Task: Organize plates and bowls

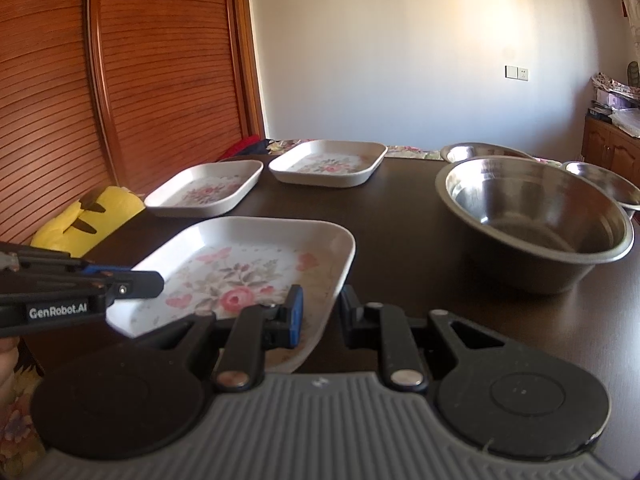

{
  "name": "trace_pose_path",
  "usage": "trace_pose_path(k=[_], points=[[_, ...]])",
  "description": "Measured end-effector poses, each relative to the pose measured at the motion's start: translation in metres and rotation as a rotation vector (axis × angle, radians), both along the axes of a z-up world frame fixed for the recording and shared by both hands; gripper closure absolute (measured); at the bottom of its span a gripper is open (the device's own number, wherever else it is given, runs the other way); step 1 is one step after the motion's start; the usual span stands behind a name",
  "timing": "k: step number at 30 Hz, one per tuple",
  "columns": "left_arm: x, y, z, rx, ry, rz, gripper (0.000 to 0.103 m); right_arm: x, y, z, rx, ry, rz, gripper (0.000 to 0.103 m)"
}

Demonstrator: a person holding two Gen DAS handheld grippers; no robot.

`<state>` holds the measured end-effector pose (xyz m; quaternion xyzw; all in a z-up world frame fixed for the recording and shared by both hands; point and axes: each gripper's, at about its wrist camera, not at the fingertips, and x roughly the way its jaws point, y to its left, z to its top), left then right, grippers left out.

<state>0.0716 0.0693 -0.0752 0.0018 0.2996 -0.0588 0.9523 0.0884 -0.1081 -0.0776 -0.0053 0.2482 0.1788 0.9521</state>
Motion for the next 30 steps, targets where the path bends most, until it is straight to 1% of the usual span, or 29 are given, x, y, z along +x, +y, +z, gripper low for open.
trace_pose_path(k=[7, 18, 26, 30], points=[[-0.001, 0.003, -0.004, 0.002, 0.003, 0.011, 0.088, -0.005, 0.004, -0.003, -0.005, 0.007, 0.001, 0.081], [0.001, 0.005, -0.013, 0.0, 0.021, 0.017, 0.088, -0.004, 0.005, -0.011, 0.006, 0.046, 0.001, 0.081], [0.001, 0.008, -0.014, -0.011, 0.018, 0.022, 0.088, -0.005, 0.005, -0.011, 0.011, 0.045, 0.003, 0.08], [0.001, 0.012, -0.009, -0.019, 0.003, 0.035, 0.087, -0.006, 0.002, -0.003, 0.0, 0.013, -0.01, 0.08]])
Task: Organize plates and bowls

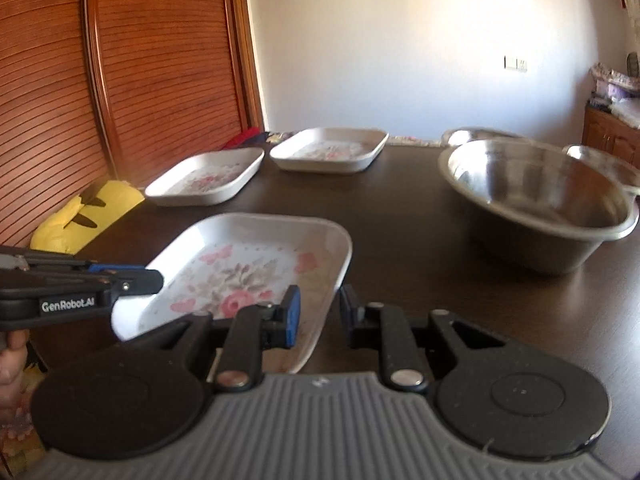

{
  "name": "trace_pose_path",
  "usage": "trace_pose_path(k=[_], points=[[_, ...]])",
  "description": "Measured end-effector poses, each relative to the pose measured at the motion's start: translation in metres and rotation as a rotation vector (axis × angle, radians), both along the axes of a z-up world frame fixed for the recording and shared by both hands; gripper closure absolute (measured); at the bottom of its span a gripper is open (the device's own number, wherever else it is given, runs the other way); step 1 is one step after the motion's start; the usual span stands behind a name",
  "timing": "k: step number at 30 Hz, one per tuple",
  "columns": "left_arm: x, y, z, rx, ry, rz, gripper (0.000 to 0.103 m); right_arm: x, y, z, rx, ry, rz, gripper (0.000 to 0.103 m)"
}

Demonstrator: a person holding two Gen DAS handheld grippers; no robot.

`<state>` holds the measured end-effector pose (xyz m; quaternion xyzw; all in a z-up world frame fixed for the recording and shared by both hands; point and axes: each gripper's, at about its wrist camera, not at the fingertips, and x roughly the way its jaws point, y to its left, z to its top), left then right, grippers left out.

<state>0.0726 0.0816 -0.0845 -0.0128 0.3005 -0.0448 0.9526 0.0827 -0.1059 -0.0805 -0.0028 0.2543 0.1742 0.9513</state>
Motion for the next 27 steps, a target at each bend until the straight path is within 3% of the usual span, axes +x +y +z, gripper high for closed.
trace_pose_path(k=[10, 15, 22, 27], points=[[0.013, 0.012, 0.027, 0.003, -0.053, 0.006, 0.082, 0.016, 0.006, 0.034, -0.005, -0.061, 0.043, 0.08], [0.027, 0.023, 0.039, 0.011, -0.072, 0.014, 0.075, 0.031, 0.019, 0.044, -0.012, -0.065, 0.084, 0.072], [0.05, 0.041, 0.046, 0.022, -0.073, 0.028, 0.054, 0.055, 0.04, 0.054, -0.015, -0.064, 0.128, 0.071], [0.065, 0.056, 0.048, 0.026, -0.073, 0.041, 0.043, 0.076, 0.057, 0.058, -0.011, -0.047, 0.153, 0.057]])
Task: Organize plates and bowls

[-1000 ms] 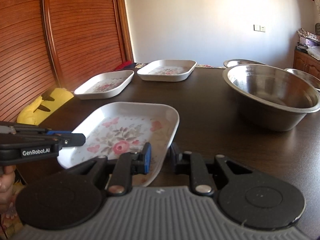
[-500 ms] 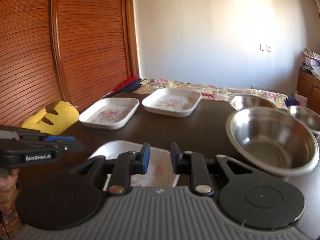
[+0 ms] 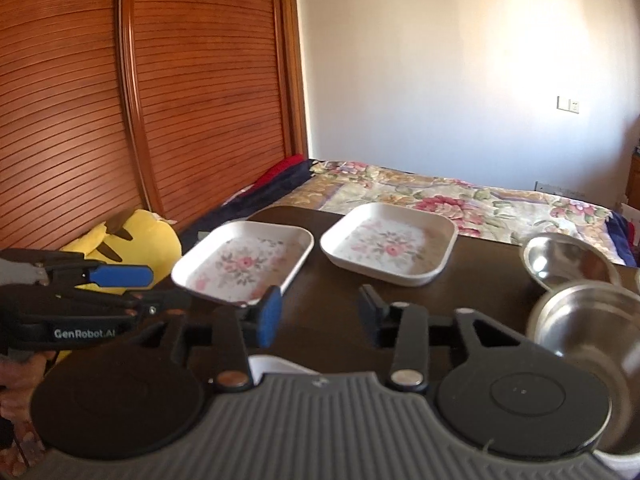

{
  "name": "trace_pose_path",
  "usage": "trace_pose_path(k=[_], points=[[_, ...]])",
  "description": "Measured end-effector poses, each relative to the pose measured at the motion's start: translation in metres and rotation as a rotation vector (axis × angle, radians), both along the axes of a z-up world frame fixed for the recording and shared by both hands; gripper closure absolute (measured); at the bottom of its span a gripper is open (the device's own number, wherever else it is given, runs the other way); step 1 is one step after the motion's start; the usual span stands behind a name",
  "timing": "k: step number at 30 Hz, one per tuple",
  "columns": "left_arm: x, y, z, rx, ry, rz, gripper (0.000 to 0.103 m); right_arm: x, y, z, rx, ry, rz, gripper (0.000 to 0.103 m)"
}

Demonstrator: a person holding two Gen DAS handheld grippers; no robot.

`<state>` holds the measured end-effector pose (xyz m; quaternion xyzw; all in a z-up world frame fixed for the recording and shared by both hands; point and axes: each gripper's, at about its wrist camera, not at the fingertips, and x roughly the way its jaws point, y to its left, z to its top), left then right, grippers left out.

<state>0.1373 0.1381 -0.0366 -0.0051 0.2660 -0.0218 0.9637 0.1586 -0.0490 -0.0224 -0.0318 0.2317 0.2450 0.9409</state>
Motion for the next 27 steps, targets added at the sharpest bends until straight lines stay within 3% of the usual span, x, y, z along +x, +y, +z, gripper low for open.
trace_pose_path(k=[16, 27], points=[[0.06, 0.057, -0.01, 0.009, 0.047, 0.04, 0.043, 0.07, 0.053, -0.01, -0.005, 0.143, 0.071, 0.057], [0.091, 0.083, -0.028, -0.001, 0.105, 0.066, 0.069, 0.1, 0.07, -0.028, -0.023, 0.232, 0.08, 0.067]])
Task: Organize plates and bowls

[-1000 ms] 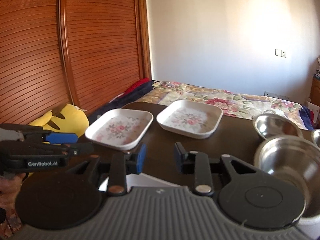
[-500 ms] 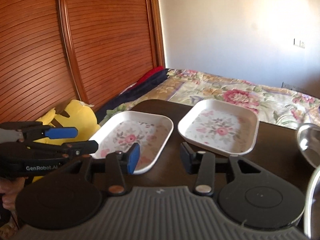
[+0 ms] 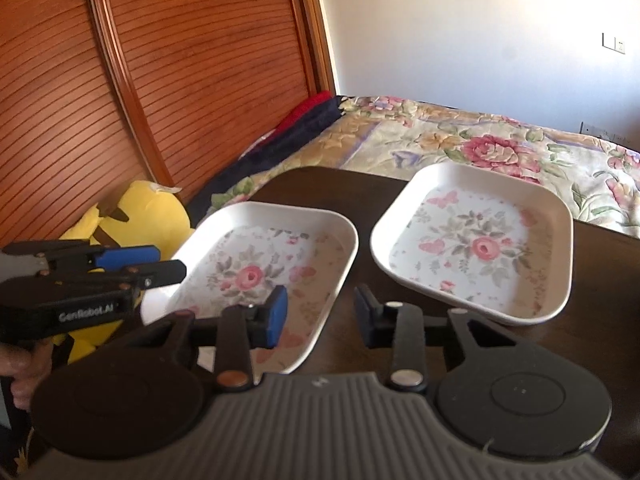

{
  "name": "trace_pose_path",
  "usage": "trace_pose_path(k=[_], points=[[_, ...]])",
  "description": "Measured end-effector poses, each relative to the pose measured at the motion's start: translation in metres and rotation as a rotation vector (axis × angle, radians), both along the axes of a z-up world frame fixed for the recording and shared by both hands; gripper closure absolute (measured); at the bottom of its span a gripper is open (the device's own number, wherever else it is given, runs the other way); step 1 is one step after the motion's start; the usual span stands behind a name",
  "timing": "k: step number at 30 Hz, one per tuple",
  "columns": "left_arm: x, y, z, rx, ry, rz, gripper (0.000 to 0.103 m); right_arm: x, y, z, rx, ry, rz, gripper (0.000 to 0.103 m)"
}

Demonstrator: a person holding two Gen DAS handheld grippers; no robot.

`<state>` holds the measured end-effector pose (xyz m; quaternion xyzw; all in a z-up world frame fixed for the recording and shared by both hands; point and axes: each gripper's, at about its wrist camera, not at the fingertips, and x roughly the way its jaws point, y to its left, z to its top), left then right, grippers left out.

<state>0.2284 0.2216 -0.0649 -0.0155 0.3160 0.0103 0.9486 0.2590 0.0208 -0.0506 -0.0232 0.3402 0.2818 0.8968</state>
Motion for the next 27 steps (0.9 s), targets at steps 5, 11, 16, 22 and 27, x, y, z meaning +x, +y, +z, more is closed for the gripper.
trace_pose_path(k=[5, 11, 16, 22, 27], points=[[0.005, 0.003, -0.005, -0.013, 0.013, -0.003, 0.078, 0.005, 0.003, -0.004, -0.015, 0.016, 0.009, 0.074], [0.01, 0.005, -0.011, -0.026, 0.031, -0.005, 0.082, 0.009, 0.007, -0.008, -0.024, 0.027, 0.014, 0.081], [0.013, 0.005, -0.012, -0.031, 0.03, -0.005, 0.083, 0.013, 0.008, -0.011, -0.027, 0.044, 0.008, 0.082], [0.011, 0.004, -0.012, -0.026, 0.031, -0.004, 0.088, 0.014, 0.007, -0.014, -0.022, 0.062, 0.012, 0.09], [0.005, 0.002, -0.009, -0.025, 0.031, 0.001, 0.09, 0.011, 0.007, -0.012, -0.023, 0.065, 0.012, 0.09]])
